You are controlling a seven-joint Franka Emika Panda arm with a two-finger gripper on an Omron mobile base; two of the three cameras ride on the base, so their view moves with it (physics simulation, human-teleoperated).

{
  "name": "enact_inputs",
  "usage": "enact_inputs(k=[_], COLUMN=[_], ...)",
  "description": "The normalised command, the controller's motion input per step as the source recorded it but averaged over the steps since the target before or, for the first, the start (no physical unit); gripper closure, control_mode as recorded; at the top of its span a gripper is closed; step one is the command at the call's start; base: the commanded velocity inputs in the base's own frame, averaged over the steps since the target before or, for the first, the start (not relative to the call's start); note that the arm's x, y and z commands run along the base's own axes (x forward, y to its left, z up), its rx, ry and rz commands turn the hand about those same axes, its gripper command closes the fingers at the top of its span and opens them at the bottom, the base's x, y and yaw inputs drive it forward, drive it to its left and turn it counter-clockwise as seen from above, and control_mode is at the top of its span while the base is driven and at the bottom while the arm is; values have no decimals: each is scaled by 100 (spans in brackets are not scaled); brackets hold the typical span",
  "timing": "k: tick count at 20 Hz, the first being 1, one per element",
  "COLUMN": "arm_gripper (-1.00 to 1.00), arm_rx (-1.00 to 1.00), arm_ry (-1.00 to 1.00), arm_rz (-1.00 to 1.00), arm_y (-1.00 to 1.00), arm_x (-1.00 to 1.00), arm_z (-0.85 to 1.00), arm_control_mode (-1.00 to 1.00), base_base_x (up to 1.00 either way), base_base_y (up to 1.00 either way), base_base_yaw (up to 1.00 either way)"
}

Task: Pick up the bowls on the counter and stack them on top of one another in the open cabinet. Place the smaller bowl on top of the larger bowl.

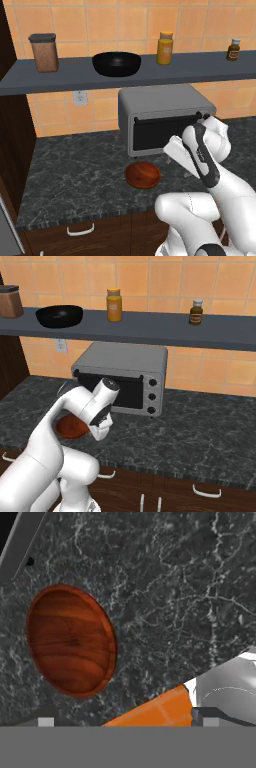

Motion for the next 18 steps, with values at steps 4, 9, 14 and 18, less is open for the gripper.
enact_inputs(k=[4, 9, 14, 18], arm_gripper=[-100, -100, -100, -100], arm_rx=[-7, -6, -3, -1], arm_ry=[0, 0, 0, 0], arm_rz=[0, 0, 0, 0], arm_y=[38, 26, 7, 0], arm_x=[13, 24, 28, 25], arm_z=[-39, -26, -35, -36], arm_control_mode=[-100, -100, -100, -100], base_base_x=[0, 0, 0, 0], base_base_y=[0, 0, 0, 0], base_base_yaw=[0, 0, 0, 0])
